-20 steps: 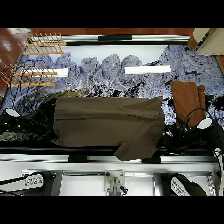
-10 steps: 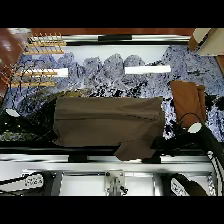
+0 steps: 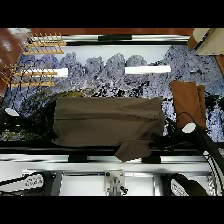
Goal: Fold the shirts.
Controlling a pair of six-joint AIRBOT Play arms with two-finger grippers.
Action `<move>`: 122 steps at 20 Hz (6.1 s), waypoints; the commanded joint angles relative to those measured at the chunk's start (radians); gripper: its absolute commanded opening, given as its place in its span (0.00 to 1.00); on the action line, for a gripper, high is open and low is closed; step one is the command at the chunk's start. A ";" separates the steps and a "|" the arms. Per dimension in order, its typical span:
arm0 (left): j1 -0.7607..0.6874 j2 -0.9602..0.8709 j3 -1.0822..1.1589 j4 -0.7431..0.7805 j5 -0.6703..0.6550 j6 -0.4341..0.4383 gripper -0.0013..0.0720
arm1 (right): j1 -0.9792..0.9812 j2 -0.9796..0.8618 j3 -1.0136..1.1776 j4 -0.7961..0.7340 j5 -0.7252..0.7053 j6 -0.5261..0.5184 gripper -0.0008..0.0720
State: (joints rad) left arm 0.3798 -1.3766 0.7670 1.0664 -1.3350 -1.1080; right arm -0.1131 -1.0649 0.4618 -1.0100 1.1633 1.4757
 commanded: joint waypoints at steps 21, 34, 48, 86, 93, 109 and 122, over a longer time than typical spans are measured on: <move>-0.114 -0.366 0.541 -0.368 0.269 -0.110 0.10 | 0.004 -0.521 0.748 0.033 -0.267 -0.014 0.19; -0.111 -0.248 0.689 -0.368 0.019 -0.071 0.74 | -0.149 -0.576 0.770 0.049 0.067 -0.180 0.94; -0.474 -0.195 0.689 -0.368 0.104 -0.064 0.27 | -0.024 -0.601 0.828 0.087 0.113 -0.150 0.12; -0.558 0.176 0.689 0.125 0.275 -0.238 0.06 | 0.462 -0.441 0.894 0.192 -0.101 0.105 0.12; -0.350 0.499 0.688 0.131 0.117 -0.246 0.06 | 0.596 -0.711 0.894 0.467 -0.315 0.050 0.28; -0.341 0.569 0.428 0.131 0.194 -0.297 0.06 | 0.219 -0.437 0.806 -0.275 0.219 0.214 0.82; -0.341 0.569 0.420 0.131 0.203 -0.300 0.06 | 0.263 -0.629 0.669 0.377 -0.064 -0.060 0.18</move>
State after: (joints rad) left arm 0.0383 -0.8078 1.1873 1.1973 -1.1336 -1.4063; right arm 0.1322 -1.6806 1.1316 -0.8097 1.1538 1.5181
